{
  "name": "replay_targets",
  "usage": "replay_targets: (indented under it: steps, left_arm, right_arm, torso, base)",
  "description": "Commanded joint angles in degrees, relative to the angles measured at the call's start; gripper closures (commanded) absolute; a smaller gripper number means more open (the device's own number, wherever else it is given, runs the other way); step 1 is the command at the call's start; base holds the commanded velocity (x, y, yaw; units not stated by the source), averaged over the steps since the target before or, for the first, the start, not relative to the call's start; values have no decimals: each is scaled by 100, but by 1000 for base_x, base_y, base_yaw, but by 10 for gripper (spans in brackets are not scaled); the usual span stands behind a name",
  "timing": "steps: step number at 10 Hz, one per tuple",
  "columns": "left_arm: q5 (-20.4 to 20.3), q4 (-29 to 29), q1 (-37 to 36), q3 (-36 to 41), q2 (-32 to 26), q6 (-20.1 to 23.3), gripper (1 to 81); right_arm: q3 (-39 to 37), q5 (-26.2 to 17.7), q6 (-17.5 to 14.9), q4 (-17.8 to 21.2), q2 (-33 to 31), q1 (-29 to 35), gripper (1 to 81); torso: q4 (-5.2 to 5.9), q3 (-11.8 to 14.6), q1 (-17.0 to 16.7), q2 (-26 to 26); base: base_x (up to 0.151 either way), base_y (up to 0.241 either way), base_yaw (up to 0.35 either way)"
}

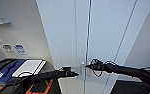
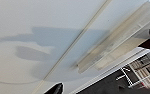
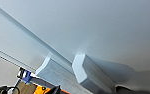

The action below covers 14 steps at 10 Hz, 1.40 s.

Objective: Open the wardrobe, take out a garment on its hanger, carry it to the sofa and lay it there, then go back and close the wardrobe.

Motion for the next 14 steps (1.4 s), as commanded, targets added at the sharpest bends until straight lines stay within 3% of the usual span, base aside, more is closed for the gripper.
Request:
replay_targets:
  steps: [1,14]
  left_arm:
    - [40,44,-1012,-342,340,11,10]
    - [-4,782,-1302,-2653,2537,28,10]
  right_arm:
    - [153,25,-7,-49,71,989,10]
    - [356,33,19,-40,133,946,10]
  torso:
    - [2,0,0,0]
    - [0,0,6,5]
  base:
    - [0,0,0]
    - [0,0,0]
